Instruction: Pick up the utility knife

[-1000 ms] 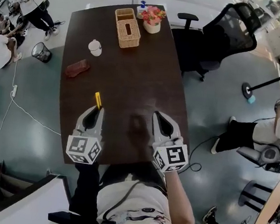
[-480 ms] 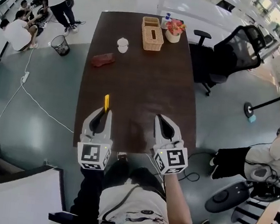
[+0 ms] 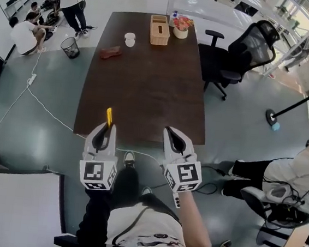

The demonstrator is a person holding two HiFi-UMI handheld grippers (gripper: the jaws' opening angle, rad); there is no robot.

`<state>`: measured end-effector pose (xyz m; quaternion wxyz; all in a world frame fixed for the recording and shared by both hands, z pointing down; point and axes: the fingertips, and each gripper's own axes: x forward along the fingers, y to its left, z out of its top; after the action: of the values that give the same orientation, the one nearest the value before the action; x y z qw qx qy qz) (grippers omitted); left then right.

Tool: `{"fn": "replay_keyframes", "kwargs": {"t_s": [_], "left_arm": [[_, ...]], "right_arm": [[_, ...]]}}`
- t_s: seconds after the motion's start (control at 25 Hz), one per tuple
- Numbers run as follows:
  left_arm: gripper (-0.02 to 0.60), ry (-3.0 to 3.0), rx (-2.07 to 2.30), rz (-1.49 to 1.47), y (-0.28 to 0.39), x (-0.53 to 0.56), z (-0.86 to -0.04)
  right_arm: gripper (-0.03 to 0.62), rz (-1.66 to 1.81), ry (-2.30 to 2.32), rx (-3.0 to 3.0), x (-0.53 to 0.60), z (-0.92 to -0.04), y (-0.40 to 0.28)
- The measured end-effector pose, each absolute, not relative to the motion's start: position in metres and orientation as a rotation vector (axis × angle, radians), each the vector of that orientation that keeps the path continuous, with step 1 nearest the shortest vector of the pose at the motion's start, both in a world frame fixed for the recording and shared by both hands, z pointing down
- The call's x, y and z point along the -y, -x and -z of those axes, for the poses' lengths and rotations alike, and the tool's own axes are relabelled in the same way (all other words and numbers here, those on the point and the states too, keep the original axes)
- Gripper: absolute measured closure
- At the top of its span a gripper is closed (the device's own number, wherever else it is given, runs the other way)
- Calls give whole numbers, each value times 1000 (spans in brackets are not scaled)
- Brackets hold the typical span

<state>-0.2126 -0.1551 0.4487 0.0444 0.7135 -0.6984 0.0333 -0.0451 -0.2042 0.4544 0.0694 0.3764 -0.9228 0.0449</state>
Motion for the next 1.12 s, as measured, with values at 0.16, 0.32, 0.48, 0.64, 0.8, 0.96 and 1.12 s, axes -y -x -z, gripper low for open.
{"fn": "replay_keyframes", "kwargs": {"t_s": [0.16, 0.32, 0.48, 0.64, 0.8, 0.96, 1.12], "left_arm": [[535, -2164, 2112, -122, 176, 132, -447], [535, -2165, 2116, -127, 156, 109, -440], [535, -2157, 2136, -120, 155, 81, -434], [535, -2159, 2134, -105, 150, 59, -429], [535, -2177, 2137, -107, 152, 31, -426], [535, -2208, 2116, -110, 155, -15, -425], [535, -2218, 2105, -130, 159, -59, -427]], "right_arm": [[592, -187, -1123, 2777, 187, -452, 5], [592, -178, -1111, 2781, 166, -444, -16], [592, -162, -1093, 2801, 141, -435, -16], [592, -153, -1120, 2802, 123, -427, -22], [592, -129, -1157, 2805, 103, -419, -18], [592, -106, -1179, 2819, 61, -411, -8], [592, -108, -1203, 2817, 12, -408, 1]]}}
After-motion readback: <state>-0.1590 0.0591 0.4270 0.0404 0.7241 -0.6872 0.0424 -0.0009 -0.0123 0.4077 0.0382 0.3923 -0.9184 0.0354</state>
